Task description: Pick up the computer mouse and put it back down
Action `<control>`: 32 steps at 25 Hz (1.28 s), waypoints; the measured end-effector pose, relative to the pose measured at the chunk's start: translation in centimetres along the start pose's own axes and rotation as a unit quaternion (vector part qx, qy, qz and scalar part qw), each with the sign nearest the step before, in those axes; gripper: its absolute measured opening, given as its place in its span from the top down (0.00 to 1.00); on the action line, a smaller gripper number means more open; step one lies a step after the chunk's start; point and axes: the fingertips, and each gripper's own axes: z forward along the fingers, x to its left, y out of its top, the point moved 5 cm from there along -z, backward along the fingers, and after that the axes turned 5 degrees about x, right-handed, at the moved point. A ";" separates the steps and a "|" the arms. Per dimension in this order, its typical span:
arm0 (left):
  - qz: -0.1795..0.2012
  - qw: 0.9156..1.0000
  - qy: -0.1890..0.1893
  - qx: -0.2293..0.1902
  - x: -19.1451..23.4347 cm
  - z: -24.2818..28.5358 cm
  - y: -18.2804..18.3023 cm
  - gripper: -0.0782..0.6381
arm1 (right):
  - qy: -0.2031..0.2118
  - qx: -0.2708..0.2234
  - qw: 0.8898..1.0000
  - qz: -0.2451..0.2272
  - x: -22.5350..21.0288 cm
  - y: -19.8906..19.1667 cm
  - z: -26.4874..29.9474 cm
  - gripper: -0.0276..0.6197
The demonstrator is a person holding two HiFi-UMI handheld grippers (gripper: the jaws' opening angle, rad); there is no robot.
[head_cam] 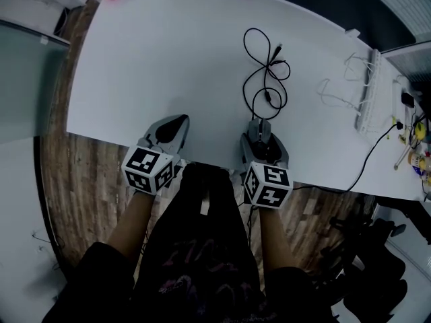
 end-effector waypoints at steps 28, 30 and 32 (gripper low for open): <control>0.047 0.993 0.008 -0.109 -2.9 -5.0 8.9 0.89 | 0.013 -0.163 0.986 -0.022 1.2 9.0 -8.7 0.47; 0.051 0.992 0.009 -0.119 -3.2 -5.6 9.6 0.89 | 0.013 -0.175 0.984 -0.025 1.3 9.6 -9.6 0.47; 0.055 0.990 0.010 -0.129 -3.6 -6.2 10.3 0.89 | 0.013 -0.188 0.982 -0.027 1.4 10.0 -10.5 0.47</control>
